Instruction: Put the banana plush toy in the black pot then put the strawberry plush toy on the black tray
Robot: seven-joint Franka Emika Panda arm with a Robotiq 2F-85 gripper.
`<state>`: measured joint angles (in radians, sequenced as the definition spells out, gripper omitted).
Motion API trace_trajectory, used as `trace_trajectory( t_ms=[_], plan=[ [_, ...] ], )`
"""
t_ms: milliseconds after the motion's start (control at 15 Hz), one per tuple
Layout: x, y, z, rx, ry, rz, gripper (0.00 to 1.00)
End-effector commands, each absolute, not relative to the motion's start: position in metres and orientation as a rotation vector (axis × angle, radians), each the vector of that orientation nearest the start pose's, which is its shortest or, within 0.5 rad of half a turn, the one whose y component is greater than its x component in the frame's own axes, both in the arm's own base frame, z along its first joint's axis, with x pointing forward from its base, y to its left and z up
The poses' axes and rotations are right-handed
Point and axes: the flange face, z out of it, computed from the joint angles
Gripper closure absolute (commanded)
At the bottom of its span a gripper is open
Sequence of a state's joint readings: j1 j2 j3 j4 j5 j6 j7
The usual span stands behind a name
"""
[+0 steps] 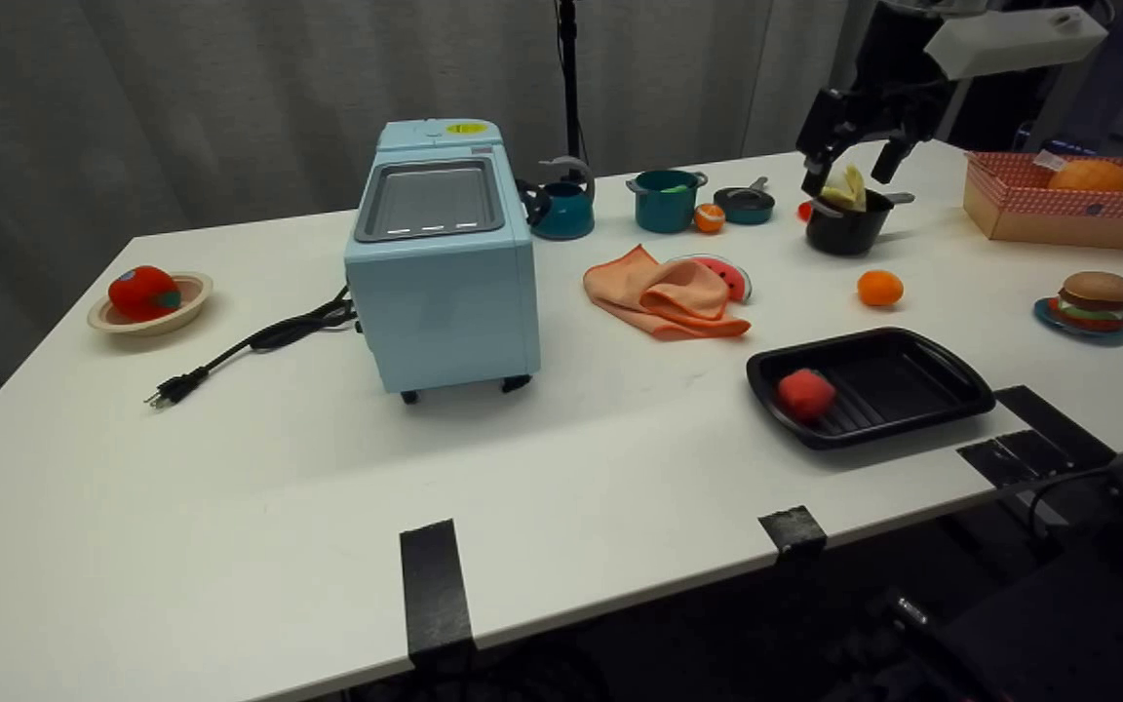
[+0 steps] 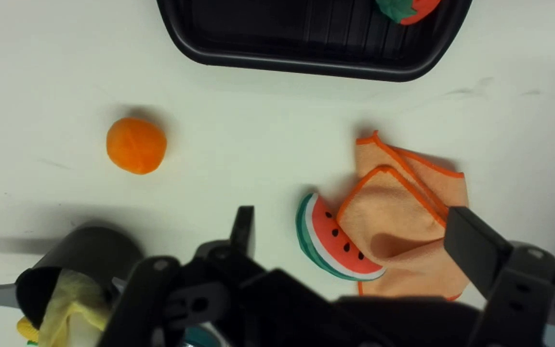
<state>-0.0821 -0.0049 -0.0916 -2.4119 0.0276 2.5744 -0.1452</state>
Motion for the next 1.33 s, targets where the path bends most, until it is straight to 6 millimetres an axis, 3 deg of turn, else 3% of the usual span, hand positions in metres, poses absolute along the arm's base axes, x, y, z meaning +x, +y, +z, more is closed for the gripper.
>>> trace_trajectory(
  t_ms=[0,267,333,1267],
  plan=[
    [0.49,-0.095,0.351,-3.118,0.152,-0.35,0.0],
    [0.487,-0.097,0.366,-3.107,0.173,-0.402,0.0],
    [0.495,-0.094,0.355,-3.131,0.132,-0.341,0.0],
    [0.493,-0.094,0.361,-3.128,0.135,-0.36,0.0]
  ],
)
